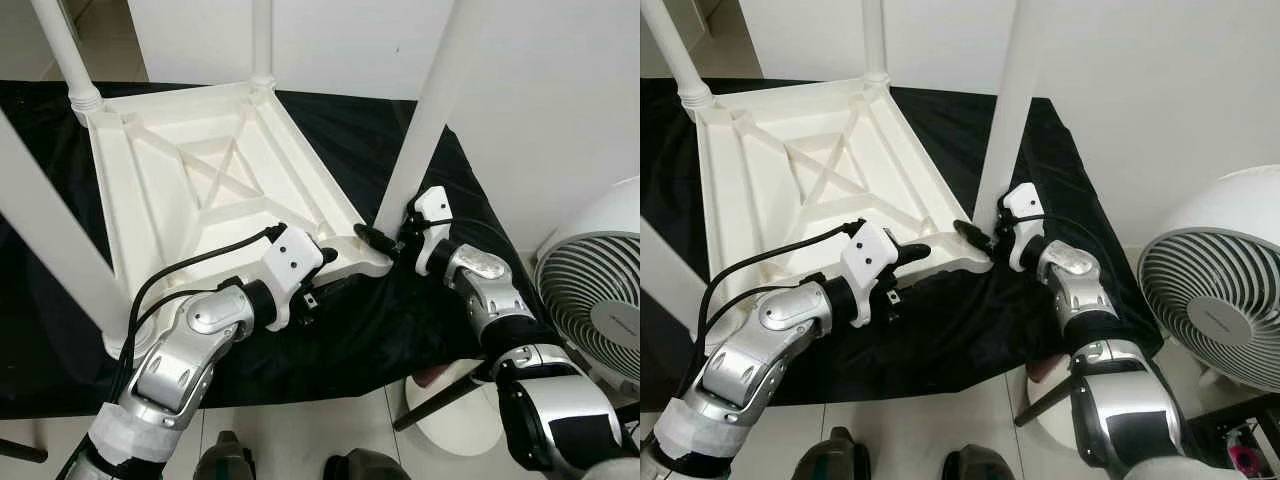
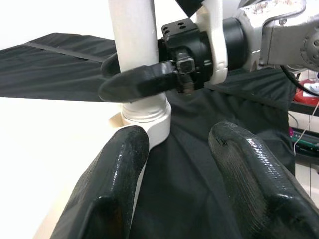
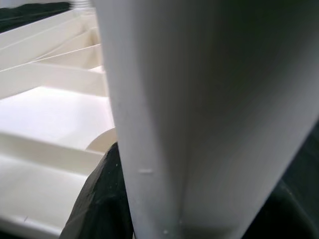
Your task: Building children table
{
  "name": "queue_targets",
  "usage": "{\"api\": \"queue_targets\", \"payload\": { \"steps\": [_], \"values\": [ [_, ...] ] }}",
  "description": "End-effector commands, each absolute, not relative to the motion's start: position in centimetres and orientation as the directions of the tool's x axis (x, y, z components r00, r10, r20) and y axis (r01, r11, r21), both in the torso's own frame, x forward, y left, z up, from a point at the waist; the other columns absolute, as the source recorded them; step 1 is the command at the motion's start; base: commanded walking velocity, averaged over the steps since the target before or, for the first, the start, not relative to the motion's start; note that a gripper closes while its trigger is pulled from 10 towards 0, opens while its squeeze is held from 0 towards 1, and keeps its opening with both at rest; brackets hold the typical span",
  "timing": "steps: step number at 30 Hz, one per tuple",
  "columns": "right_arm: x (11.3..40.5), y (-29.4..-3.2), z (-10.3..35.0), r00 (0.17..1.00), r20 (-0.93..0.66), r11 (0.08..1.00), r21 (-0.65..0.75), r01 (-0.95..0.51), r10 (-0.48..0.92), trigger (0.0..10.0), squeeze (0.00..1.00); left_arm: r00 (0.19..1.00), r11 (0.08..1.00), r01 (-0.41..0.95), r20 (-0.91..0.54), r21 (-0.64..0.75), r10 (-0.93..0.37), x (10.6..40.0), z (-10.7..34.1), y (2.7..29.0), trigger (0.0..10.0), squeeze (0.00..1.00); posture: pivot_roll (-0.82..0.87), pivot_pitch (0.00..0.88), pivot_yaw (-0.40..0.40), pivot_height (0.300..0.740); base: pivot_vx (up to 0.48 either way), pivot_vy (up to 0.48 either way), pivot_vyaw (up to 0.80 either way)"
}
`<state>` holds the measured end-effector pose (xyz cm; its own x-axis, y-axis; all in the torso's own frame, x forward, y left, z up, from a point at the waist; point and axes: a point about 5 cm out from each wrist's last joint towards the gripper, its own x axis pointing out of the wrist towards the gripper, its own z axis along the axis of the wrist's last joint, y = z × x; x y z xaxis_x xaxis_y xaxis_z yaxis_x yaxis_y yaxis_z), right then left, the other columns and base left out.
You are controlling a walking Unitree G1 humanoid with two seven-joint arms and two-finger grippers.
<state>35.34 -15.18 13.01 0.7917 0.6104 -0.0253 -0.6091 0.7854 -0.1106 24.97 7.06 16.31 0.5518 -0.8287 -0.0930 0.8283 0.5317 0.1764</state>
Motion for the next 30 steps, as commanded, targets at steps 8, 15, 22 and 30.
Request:
{"api": "queue_targets", "payload": {
  "steps": [8, 15, 22, 30],
  "values": [
    [34.0, -14.4, 12.7, 0.969, -0.01, 0.969, 0.01, -0.247, 0.247, 10.0, 0.0, 0.543, 0.526, 0.836, -0.094, 0.158, -0.835, 24.7, 16.2, 6.9, 10.0, 0.0, 0.0, 0.045, -0.048, 0.74, 0.0, 0.0, 0.0],
    [31.9, -9.5, 12.8, 0.969, 0.016, 0.968, 0.046, -0.246, 0.246, 10.0, 0.0, 0.524, 0.508, 0.847, -0.092, 0.157, -0.847, 24.9, 16.3, 6.6, 10.0, 0.0, -0.01, 0.043, -0.034, 0.74, 0.0, 0.0, 0.0],
    [31.4, -8.3, 12.7, 0.953, -0.016, 0.95, 0.081, -0.301, 0.304, 10.0, 0.0, 0.523, 0.505, 0.848, -0.091, 0.161, -0.848, 25.0, 16.4, 6.6, 10.0, 0.0, -0.01, 0.042, -0.037, 0.74, 0.0, 0.0, 0.0],
    [30.1, -6.8, 13.0, 0.921, -0.059, 0.922, 0.081, -0.379, 0.384, 10.0, 1.0, 0.528, 0.511, 0.845, -0.087, 0.159, -0.845, 24.9, 16.4, 6.6, 10.0, 0.0, -0.01, 0.043, -0.042, 0.74, 0.0, 0.0, 0.0]
  ]
}}
